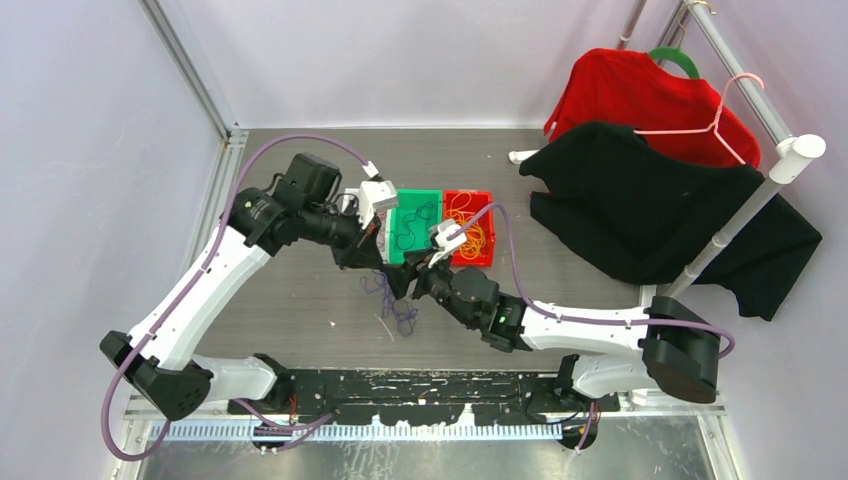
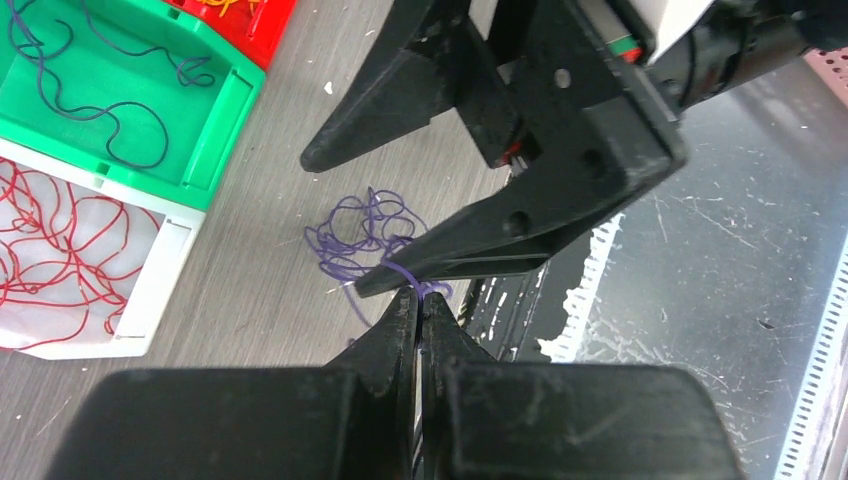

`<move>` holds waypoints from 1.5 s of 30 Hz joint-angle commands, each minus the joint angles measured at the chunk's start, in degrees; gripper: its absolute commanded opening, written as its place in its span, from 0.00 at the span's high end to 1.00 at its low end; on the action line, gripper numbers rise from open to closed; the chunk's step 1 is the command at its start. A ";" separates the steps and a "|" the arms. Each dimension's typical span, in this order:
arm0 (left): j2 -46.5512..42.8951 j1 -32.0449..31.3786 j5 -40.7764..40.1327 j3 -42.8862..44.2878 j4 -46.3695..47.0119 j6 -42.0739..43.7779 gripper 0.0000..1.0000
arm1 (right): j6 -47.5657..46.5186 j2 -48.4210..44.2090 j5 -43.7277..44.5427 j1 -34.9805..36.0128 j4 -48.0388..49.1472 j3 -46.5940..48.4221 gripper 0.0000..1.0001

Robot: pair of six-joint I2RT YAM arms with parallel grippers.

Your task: Untangle the cables

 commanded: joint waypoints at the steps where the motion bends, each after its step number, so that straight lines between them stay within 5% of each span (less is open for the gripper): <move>1: -0.87 -0.25 4.38 3.85 -2.44 -1.00 1.00 | -0.19 0.95 4.20 -0.01 2.89 2.96 0.34; 19: 6.63 -0.65 8.25 32.59 -12.69 -0.73 1.00 | 1.56 9.06 4.35 -0.06 12.20 0.63 0.31; 32: 6.02 -0.90 4.05 41.34 -11.36 1.91 1.00 | 5.27 9.69 4.57 0.03 15.25 -5.65 0.36; 39: 4.56 -0.90 0.03 40.75 -9.61 5.53 1.00 | 2.12 1.89 7.63 0.03 15.10 -10.89 0.27; 45: 3.97 -1.06 -1.32 40.21 -7.83 6.69 1.00 | -2.17 -4.36 -2.65 0.03 13.27 -11.14 0.21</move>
